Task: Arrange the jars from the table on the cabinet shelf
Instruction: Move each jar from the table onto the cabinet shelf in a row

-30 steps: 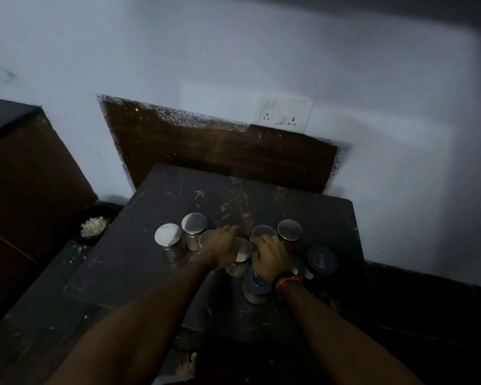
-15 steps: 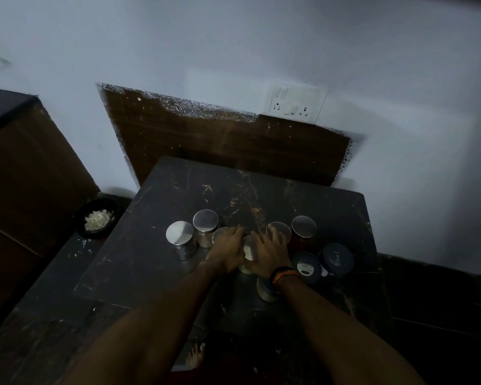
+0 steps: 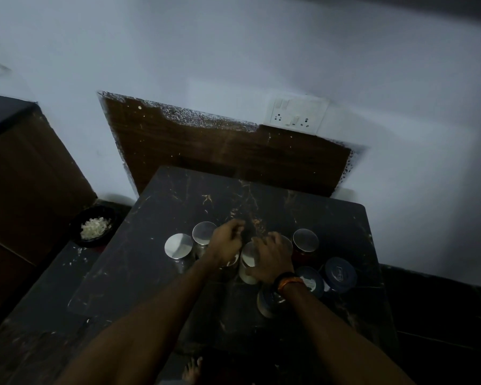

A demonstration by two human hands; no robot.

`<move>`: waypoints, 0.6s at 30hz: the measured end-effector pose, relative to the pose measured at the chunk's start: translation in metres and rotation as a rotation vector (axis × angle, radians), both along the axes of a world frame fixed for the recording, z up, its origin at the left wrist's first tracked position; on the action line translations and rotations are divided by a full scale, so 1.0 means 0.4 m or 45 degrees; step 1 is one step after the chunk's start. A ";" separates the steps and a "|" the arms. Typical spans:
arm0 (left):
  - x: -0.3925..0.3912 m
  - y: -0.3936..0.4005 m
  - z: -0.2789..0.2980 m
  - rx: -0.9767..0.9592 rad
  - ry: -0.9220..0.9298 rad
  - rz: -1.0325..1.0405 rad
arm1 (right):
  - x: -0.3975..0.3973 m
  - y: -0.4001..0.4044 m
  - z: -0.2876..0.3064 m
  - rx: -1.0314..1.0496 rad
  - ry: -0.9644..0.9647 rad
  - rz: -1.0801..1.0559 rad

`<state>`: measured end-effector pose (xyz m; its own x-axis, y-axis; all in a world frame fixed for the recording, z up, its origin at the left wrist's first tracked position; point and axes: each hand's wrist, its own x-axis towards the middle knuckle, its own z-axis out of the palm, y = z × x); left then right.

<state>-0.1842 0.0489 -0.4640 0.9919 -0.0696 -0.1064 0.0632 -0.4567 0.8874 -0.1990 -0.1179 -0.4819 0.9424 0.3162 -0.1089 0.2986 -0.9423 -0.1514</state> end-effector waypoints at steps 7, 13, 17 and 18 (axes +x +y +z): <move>0.046 0.018 0.061 -0.429 0.131 0.139 | 0.045 -0.057 0.198 0.393 0.056 -0.106; 0.033 -0.008 0.119 -0.869 0.339 0.116 | 0.083 -0.077 0.337 0.988 0.070 -0.140; 0.028 -0.016 0.158 -1.441 0.713 0.030 | 0.105 -0.090 0.398 1.225 0.130 -0.043; 0.026 -0.016 0.167 -1.555 0.779 -0.009 | 0.110 -0.092 0.407 1.285 0.146 -0.018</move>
